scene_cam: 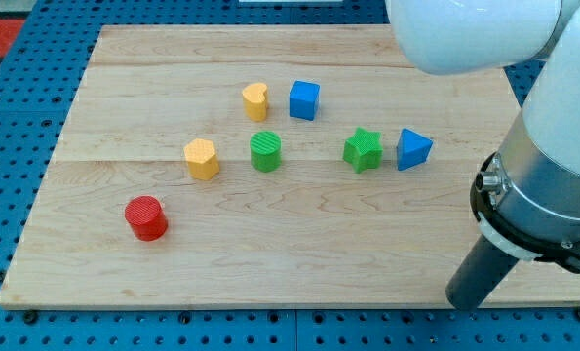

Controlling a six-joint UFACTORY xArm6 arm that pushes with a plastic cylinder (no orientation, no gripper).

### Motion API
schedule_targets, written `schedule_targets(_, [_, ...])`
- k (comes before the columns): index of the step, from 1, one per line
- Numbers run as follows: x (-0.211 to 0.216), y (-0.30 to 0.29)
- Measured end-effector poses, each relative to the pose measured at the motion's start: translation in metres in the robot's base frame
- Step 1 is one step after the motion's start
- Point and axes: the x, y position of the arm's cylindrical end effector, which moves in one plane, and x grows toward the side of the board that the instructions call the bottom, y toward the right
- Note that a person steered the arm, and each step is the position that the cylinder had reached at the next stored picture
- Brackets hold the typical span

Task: Move the red star up a bit

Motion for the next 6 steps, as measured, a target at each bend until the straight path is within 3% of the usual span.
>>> schedule_targets(1, [-0.003, 0.035])
schedule_targets(2, [-0.034, 0.111])
schedule_targets(4, [-0.068, 0.031])
schedule_targets(5, [-0.059, 0.066])
schedule_targets(6, [-0.001, 0.099])
